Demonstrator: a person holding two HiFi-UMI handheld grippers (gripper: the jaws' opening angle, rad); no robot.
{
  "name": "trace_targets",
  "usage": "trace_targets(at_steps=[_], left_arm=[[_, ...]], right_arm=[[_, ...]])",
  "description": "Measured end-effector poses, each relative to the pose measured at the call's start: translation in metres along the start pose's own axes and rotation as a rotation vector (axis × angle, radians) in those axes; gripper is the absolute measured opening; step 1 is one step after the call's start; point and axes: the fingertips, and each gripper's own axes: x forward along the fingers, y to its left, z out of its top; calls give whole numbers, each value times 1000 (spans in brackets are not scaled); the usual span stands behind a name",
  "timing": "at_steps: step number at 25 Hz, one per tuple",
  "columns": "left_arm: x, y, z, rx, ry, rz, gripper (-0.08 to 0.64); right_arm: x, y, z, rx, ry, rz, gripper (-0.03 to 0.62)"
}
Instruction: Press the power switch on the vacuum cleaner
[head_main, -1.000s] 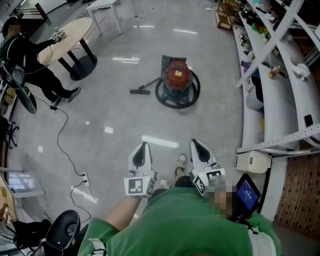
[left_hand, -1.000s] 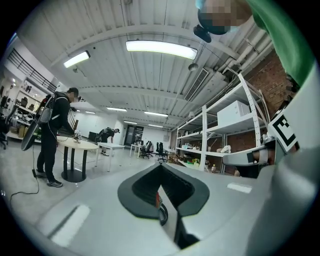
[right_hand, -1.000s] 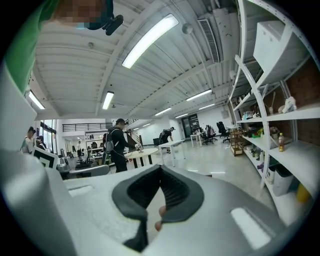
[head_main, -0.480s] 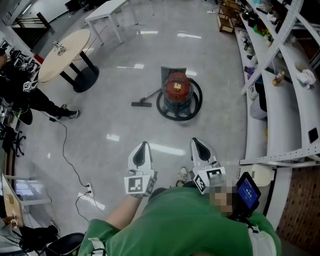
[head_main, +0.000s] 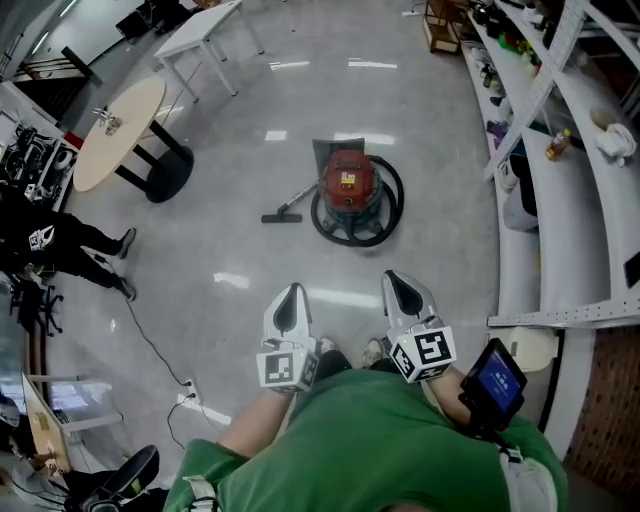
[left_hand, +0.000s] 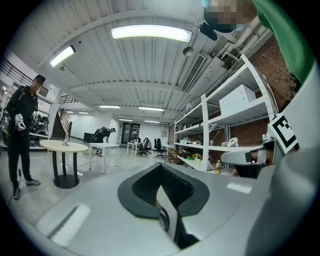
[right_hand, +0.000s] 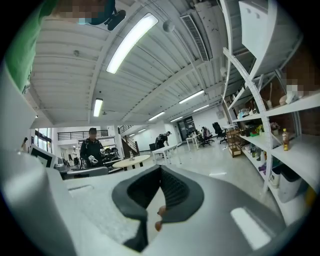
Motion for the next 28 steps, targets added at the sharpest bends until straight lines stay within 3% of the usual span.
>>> trace_targets(at_steps=[9, 16, 28], left_arm=[[54, 24, -3, -16, 3, -30, 8], [96, 74, 6, -45, 15, -29, 8], [163, 147, 14, -45, -1, -143, 7]], right_arm=[[46, -16, 1, -13, 22, -45, 0], [105, -12, 8, -36, 38, -77, 0], [199, -3, 5, -74, 59, -178, 0]])
